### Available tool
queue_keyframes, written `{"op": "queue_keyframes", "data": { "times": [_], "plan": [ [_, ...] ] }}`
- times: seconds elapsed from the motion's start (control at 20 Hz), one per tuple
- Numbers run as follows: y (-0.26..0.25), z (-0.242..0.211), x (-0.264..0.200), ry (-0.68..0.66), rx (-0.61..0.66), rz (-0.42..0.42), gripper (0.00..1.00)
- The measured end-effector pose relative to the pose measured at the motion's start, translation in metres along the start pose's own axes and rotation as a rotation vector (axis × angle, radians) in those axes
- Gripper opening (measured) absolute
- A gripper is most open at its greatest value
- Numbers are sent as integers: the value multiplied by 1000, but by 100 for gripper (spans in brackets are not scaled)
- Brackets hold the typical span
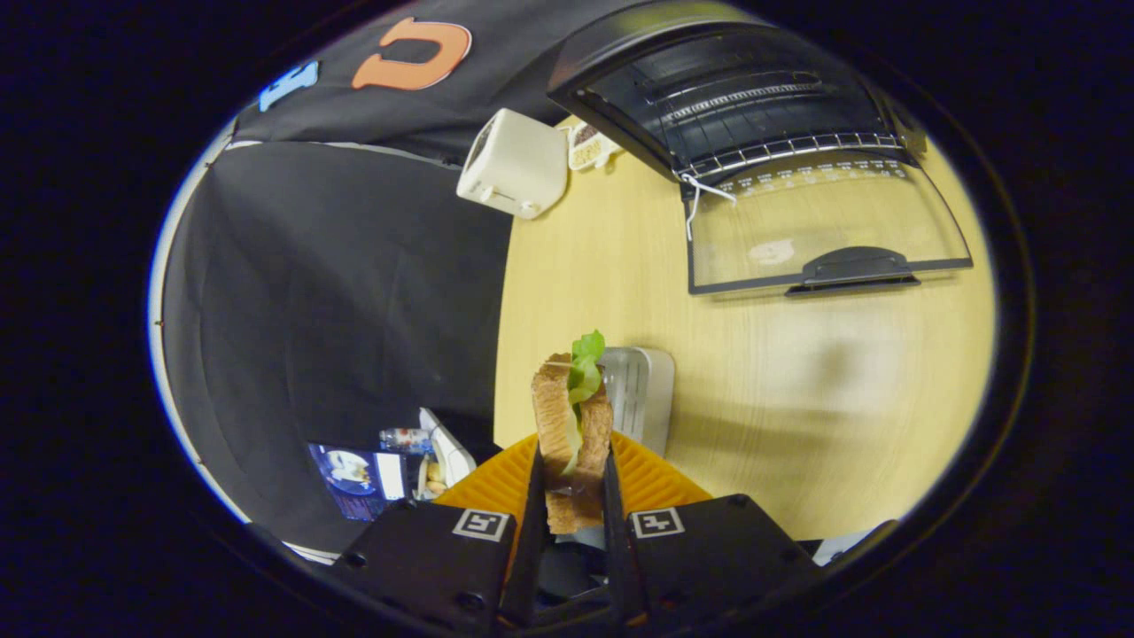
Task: Open the toaster oven, put the food inside, and close the toaster oven door.
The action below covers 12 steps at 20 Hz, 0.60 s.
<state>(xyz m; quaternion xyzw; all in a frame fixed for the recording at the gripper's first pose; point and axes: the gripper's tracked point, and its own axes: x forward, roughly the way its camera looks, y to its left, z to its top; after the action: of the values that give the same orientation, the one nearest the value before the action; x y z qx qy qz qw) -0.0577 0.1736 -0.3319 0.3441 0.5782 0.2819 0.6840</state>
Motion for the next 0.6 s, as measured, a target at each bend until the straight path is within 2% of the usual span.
{"op": "queue_keyframes", "data": {
  "times": [0.25, 0.4, 0.6],
  "plan": [
    [20, 46, -51, -180, 36, 126, 37],
    [-7, 88, -76, -336, 125, 138, 37],
    [-56, 135, -90, -510, 330, 179, 36]
  ]
}}
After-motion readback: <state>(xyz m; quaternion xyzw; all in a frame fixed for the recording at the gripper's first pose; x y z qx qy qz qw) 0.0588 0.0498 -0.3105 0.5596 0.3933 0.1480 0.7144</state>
